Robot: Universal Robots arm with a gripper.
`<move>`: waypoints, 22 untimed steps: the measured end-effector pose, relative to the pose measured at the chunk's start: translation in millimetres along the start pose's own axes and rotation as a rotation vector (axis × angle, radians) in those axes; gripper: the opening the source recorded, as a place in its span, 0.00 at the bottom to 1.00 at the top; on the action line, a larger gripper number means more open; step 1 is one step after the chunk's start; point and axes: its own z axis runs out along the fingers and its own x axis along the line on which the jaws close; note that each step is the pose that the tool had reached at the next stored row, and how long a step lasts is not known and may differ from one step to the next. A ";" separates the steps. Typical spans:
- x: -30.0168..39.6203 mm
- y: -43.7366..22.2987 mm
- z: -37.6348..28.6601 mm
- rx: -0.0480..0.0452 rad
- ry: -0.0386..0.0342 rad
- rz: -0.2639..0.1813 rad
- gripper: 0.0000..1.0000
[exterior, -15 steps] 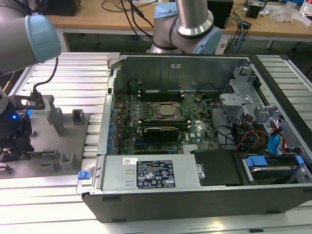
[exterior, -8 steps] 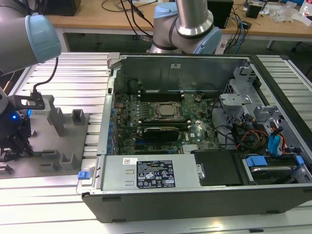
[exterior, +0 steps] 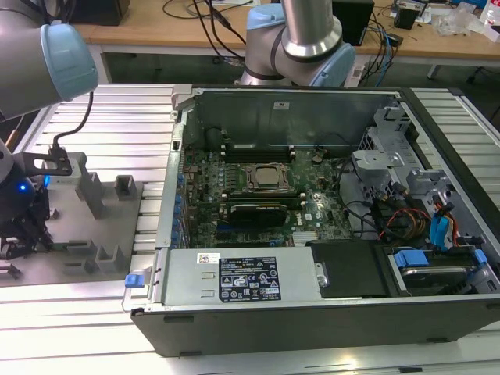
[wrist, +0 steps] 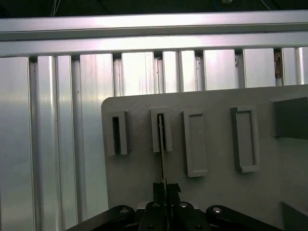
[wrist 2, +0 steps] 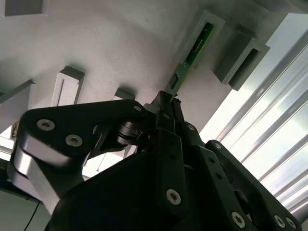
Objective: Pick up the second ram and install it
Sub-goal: 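Pick up the second ram and move it above second insertion slot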
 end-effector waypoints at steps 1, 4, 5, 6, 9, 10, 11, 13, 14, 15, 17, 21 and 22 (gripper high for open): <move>0.0 -0.1 -0.4 0.0001 0.0000 0.000 0.13; -0.1 0.3 -8.9 0.0000 0.0000 0.000 0.13; -0.2 0.4 -11.9 0.0000 0.0000 0.000 0.13; -0.2 0.5 -16.0 0.0001 0.0000 0.000 0.13; -0.4 0.7 -23.9 0.0000 0.0000 0.000 0.13; -0.4 0.8 -27.5 0.0001 0.0000 0.000 0.13; -0.5 0.9 -30.5 0.0000 0.0000 0.000 0.13; -0.5 1.1 -35.8 0.0000 0.0000 0.000 0.13; -0.6 1.1 -37.2 0.0001 0.0000 0.000 0.13; -0.6 1.2 -39.5 0.0001 0.0000 0.000 0.13; -0.7 1.3 -43.8 0.0001 0.0000 0.000 0.13; -0.9 1.5 -50.4 0.0001 0.0000 0.000 0.13; -1.0 1.5 -52.4 0.0000 0.0000 0.000 0.13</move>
